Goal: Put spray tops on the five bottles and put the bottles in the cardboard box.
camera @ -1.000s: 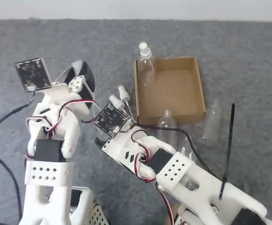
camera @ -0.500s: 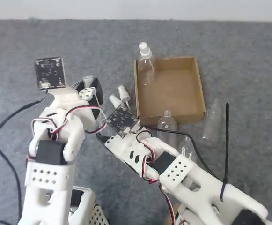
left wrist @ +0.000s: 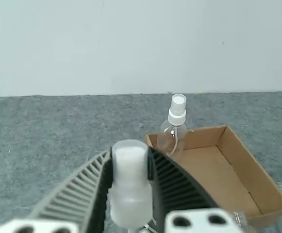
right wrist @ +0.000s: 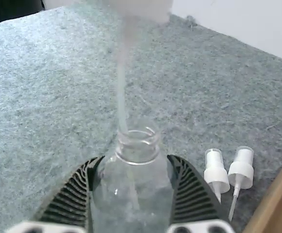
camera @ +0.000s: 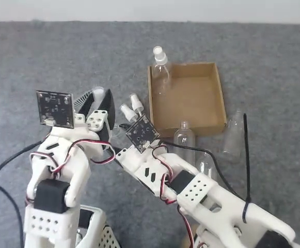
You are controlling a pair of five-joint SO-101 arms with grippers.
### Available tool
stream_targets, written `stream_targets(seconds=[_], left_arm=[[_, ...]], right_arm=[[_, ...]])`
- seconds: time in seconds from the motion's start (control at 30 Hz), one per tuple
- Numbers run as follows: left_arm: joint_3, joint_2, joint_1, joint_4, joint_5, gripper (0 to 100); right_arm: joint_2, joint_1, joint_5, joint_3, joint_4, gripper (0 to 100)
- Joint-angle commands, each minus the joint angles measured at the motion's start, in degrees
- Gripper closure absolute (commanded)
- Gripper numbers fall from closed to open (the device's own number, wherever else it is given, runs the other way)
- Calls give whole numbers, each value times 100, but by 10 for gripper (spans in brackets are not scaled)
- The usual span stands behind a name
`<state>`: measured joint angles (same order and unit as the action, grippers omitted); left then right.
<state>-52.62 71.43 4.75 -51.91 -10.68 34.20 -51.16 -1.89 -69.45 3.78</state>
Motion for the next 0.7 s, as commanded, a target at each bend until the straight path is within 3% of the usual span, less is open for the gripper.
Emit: stream_targets(seconds=[0.0, 0.2, 0.43, 0.67], left_arm=[[198, -193, 9, 79, 70, 846], [365, -255, -53, 70, 62, 845], [92, -299, -686, 413, 70, 872], [-426, -299, -308, 580, 607, 904]], right_arm=[[277, 84, -62, 70, 127, 992], [277, 84, -62, 70, 110, 992], [277, 84, -62, 26, 136, 992], [277, 92, -62, 18, 119, 992]])
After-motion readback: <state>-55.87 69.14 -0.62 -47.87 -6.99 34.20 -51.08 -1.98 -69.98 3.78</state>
